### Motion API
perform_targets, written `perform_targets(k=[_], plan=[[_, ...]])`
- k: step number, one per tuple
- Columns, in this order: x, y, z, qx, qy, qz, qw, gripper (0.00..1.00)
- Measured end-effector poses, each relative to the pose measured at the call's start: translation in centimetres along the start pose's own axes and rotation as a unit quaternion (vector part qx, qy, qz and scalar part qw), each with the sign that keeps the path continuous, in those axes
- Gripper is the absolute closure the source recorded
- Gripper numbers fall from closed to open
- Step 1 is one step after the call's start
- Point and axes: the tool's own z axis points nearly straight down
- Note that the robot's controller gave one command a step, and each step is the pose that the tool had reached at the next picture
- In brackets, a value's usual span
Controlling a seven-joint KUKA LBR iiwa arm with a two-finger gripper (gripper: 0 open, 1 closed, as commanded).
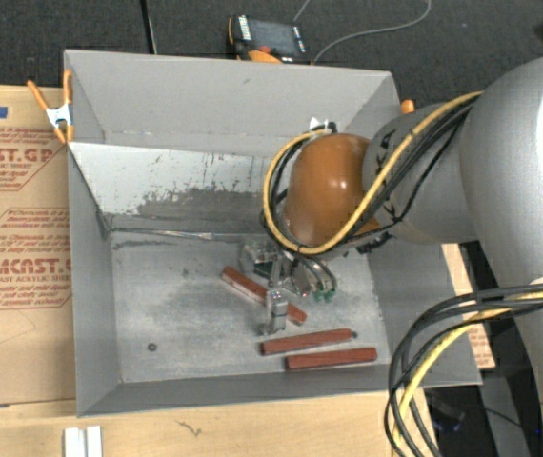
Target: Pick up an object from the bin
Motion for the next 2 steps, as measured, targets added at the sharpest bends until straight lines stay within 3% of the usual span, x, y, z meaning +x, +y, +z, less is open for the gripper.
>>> perform_targets(k=[1, 2], plan=[[0.0, 0.3, -0.2, -0.001, 0.0016, -0.001, 1.0000, 1.00], [1.7, -2.8, -14.0, 0.001, -0.0015, -0.002, 1.0000, 1.00]])
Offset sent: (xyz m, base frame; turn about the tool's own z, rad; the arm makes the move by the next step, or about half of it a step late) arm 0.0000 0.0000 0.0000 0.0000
